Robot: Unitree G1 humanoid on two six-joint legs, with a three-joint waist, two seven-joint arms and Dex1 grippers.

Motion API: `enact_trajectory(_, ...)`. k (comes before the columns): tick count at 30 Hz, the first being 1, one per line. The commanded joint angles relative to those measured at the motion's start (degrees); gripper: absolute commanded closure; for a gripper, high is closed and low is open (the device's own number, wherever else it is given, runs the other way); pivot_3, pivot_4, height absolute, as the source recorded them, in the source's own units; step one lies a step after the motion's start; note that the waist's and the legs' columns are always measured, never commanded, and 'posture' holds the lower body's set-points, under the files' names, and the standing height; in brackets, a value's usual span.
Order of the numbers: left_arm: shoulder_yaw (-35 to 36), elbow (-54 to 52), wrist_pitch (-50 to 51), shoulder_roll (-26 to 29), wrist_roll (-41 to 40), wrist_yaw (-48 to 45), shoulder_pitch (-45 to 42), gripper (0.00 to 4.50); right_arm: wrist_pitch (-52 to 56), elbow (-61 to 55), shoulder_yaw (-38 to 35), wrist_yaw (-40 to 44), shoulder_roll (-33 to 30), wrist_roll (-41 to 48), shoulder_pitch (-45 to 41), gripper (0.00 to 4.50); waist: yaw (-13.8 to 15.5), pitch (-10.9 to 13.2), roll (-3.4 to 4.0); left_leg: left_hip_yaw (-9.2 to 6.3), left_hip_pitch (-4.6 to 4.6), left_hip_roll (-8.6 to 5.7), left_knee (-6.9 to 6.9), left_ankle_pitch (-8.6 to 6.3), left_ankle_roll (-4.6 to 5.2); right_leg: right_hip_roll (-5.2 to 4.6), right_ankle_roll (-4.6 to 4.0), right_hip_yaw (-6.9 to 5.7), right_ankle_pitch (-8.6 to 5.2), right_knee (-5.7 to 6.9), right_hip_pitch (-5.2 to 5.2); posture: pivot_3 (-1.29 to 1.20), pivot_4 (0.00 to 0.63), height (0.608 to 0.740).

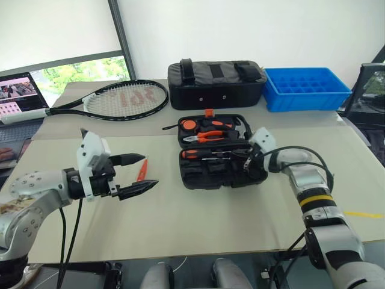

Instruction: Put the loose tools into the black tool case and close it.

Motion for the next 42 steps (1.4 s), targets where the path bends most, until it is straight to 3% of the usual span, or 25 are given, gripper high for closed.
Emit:
enact_trajectory(1, 0.83, 0.34, -2.34, -2.3, 3.03, 4.75, -0.19, 0.0, 0.76, -6.95, -3.55, 6.16, -2.26, 6.72, 0.96, 4.47, -0.01, 0.02, 0.04, 0.0, 0.0, -0.01, -0.04, 0.0, 0.0, -0.03, 0.0, 0.02, 0.0, 0.0, 0.0, 0.0, 0.15, 0.707)
enact_trajectory(4, -1.22, 0.94, -6.32, -7.09, 8.6, 10.77, -1.02, 0.0, 4.06, -10.77, -5.66, 8.76, -3.78, 10.94, 2.35, 4.47, 0.04, 0.03, 0.06, 0.0, 0.01, -0.01, -0.05, 0.0, 0.0, -0.05, 0.0, 0.02, 0.0, -0.02, 0.0, 0.0, 0.15, 0.707)
enact_trajectory(7, -3.84, 0.64, -5.46, -11.84, 13.77, 19.74, -1.0, 0.0, 5.17, -15.8, -8.03, 11.95, -6.69, 14.42, 5.33, 3.76, 0.29, 0.03, 0.04, -0.01, 0.01, 0.0, -0.04, 0.0, 0.0, -0.05, 0.0, 0.0, 0.0, -0.03, 0.03, 0.0, 0.15, 0.707)
enact_trajectory(13, -6.75, 4.03, -3.34, -19.31, 21.87, 32.0, 1.13, 0.0, 7.08, -22.73, -11.14, 16.07, -11.57, 19.5, 11.07, 1.68, 0.82, 0.03, 0.04, -0.03, -0.04, -0.03, -0.07, 0.0, 0.0, -0.08, 0.0, 0.07, 0.0, -0.07, 0.03, 0.0, 0.15, 0.707)
enact_trajectory(18, -9.24, 7.95, -3.29, -22.41, 24.24, 33.89, 0.46, 0.0, 8.42, -26.6, -12.61, 16.42, -13.46, 21.79, 14.6, 0.07, 1.14, 0.06, 0.0, -0.03, -0.03, -0.05, -0.06, 0.0, 0.0, -0.04, 0.0, 0.06, 0.0, -0.07, 0.04, 0.0, 0.15, 0.707)
enact_trajectory(25, -11.9, 14.6, 0.96, -27.43, 26.28, 37.47, -3.76, 0.0, 13.93, -34.82, -15.26, 17.05, -17.36, 26.21, 20.1, 0.07, 1.58, 0.05, 0.0, -0.04, -0.11, -0.15, -0.01, 0.0, 0.0, -0.06, 0.01, 0.06, 0.0, -0.1, 0.04, 0.0, 0.15, 0.707)
enact_trajectory(42, -10.08, 18.98, 4.31, -31.0, 26.98, 39.84, -4.29, 0.0, 16.01, -40.5, -17.55, 13.92, -18.45, 28.4, 24.46, 0.07, 1.37, 0.08, -0.06, -0.05, -0.06, -0.14, -0.02, 0.0, -0.01, -0.02, 0.03, 0.08, -0.02, -0.07, 0.06, 0.0, 0.15, 0.707)
